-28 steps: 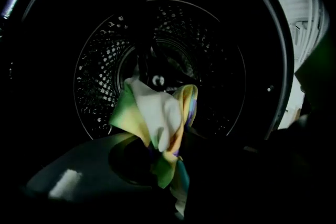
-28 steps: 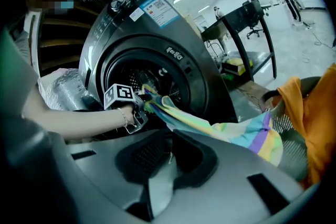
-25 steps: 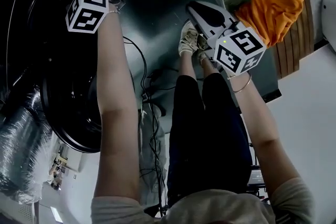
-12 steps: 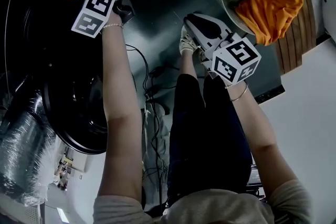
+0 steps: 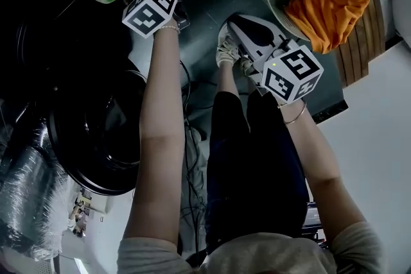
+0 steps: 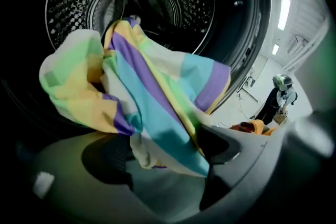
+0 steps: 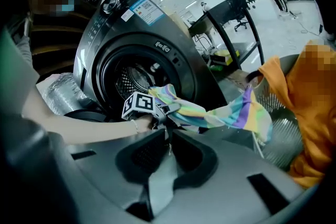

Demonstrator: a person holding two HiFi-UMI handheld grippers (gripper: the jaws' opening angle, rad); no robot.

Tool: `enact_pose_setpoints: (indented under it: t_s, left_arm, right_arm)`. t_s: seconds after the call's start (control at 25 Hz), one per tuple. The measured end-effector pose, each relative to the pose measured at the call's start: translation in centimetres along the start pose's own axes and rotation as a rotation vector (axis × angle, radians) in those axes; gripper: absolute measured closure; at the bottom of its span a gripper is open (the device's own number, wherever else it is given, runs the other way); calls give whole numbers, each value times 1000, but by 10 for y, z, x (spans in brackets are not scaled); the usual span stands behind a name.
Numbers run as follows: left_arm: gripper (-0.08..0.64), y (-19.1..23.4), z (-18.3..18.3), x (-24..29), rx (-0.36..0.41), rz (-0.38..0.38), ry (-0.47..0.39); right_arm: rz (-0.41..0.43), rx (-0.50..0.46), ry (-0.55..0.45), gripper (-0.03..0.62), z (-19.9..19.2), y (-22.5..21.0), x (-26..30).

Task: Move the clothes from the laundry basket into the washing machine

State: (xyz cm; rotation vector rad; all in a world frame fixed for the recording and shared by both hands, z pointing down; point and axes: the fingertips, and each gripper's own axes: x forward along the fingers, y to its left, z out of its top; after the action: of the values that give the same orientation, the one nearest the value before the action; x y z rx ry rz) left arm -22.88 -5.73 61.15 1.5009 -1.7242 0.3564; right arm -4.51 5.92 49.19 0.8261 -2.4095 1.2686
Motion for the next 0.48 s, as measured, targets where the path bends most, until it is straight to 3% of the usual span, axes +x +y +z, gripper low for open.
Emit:
enact_pose_setpoints:
  t_s: [0.04, 0.12, 0.16, 0.32, 0.48]
  left_arm:
    - [158, 2, 3, 4, 14, 11, 8]
    - [385, 8, 9, 5, 35, 43, 19]
    - [457, 11, 14, 2, 39, 55, 14]
    - [494, 21, 43, -19, 105, 45, -46]
    - [497, 36, 108, -34, 200, 87, -181]
  right_arm:
    - [-12, -2, -2, 569, 1, -4, 0]
    - [-42, -6, -5, 569, 3, -10, 2]
    - [-49, -6, -6, 569, 3, -12, 2]
    - [-49, 1, -6, 569, 3, -5, 6]
    - [-45, -3, -16, 569, 7, -2, 10]
